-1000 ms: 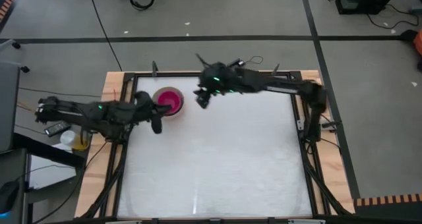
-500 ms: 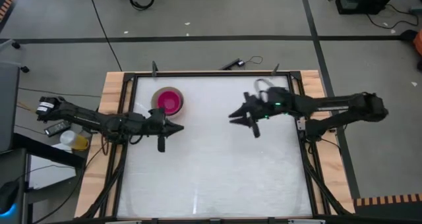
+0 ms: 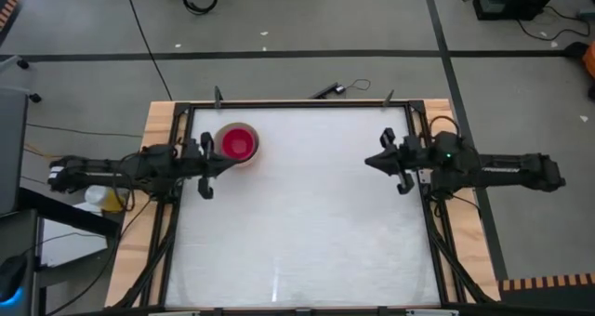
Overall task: Nest bowls inside each other
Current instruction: Return to Home Position
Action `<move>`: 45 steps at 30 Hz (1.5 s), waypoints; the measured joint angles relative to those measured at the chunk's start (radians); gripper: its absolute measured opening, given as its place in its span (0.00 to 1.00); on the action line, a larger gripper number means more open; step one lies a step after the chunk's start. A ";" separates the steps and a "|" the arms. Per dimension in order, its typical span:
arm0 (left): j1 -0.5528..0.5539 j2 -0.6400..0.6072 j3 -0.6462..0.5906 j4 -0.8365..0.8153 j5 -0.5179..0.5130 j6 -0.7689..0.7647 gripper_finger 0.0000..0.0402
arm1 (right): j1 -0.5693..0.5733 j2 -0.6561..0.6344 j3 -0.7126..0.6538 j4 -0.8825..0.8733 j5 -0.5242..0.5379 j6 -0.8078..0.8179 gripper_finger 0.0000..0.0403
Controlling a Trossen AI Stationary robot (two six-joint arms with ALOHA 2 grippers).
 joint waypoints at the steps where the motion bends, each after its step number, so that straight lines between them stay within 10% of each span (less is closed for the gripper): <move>1: 0.000 -0.027 -0.022 0.001 0.008 -0.013 0.00 | 0.003 -0.021 -0.021 0.018 0.005 0.007 0.01; 15: -0.001 -0.088 -0.246 0.256 0.018 0.000 0.00 | 0.014 -0.229 -0.180 0.033 0.035 0.022 0.00; 29: 0.000 -0.436 -0.112 -0.441 0.027 0.033 0.00 | 0.030 -0.434 -0.355 0.053 0.063 0.069 0.00; 45: 0.000 -0.416 -0.309 -0.139 0.043 0.017 0.00 | 0.030 -0.539 -0.367 -0.060 0.032 0.010 0.00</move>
